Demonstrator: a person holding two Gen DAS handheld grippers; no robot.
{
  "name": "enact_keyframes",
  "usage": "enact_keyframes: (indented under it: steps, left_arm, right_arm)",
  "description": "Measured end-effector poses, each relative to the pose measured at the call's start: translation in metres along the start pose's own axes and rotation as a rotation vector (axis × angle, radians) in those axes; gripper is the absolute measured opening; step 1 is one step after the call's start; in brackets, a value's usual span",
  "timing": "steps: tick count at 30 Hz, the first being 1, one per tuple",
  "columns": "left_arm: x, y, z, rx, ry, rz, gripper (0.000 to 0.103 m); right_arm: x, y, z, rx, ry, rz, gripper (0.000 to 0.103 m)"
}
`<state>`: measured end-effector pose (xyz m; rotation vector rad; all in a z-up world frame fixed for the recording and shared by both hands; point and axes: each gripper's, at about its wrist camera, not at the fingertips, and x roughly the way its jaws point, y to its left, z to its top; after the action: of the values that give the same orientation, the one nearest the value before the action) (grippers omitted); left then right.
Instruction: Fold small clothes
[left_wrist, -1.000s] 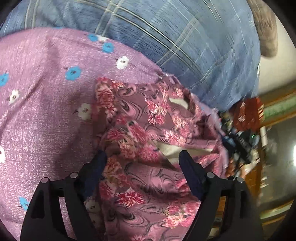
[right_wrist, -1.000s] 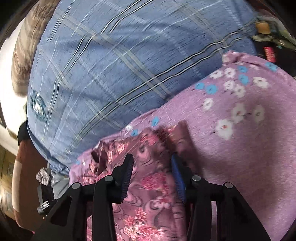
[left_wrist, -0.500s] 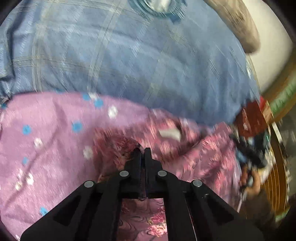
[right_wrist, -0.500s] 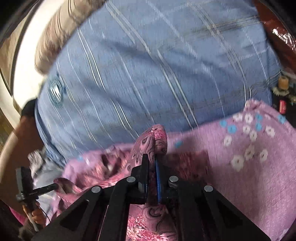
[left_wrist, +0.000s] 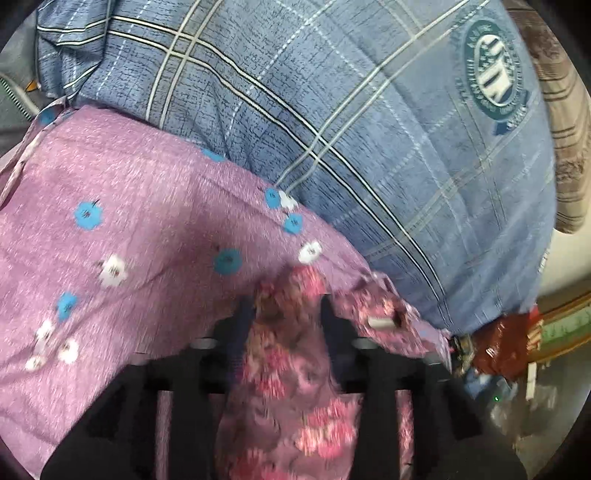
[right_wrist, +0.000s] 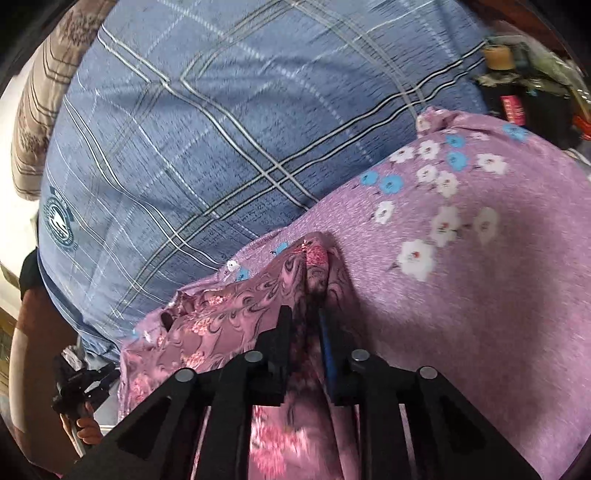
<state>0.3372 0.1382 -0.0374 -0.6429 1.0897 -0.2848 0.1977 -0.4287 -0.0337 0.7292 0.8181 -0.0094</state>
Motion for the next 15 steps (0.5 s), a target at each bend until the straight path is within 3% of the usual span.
enact_keyframes:
  steps: [1, 5, 6, 7, 10, 12, 13, 14, 15]
  left_arm:
    - [-0.003, -0.002, -0.007, 0.015, 0.01, 0.002, 0.055]
    - [0.007, -0.011, -0.039, 0.078, 0.105, -0.017, 0.061]
    - [0.019, -0.018, -0.049, 0.092, 0.129, 0.01, 0.061]
    - [0.027, -0.02, -0.056, 0.1, 0.143, 0.051, 0.061]
    - [0.045, -0.023, -0.073, 0.104, 0.164, 0.131, 0.059]
    - [0.04, -0.027, -0.079, 0.11, 0.125, 0.162, 0.057]
    - [0.039, -0.029, -0.08, 0.113, 0.121, 0.173, 0.05]
    - [0.038, -0.03, -0.081, 0.114, 0.119, 0.183, 0.046]
    - [0.037, -0.031, -0.082, 0.115, 0.115, 0.19, 0.045]
  right_arm:
    - [-0.005, 0.0, -0.002, -0.001, -0.008, 0.003, 0.021]
    - [-0.02, 0.004, -0.017, -0.029, -0.018, 0.009, 0.03]
    - [-0.021, 0.005, -0.024, -0.034, -0.016, 0.005, 0.035]
    - [-0.021, 0.005, -0.031, -0.034, -0.014, -0.01, 0.045]
    - [-0.019, -0.002, -0.044, -0.016, 0.016, -0.041, 0.047]
    - [-0.026, -0.004, -0.05, -0.007, 0.007, -0.01, 0.047]
    - [-0.027, -0.002, -0.053, -0.023, 0.008, 0.004, 0.039]
    - [-0.028, 0.004, -0.055, -0.083, 0.02, -0.002, 0.004]
    - [-0.032, 0.012, -0.058, -0.159, 0.017, -0.034, 0.006]
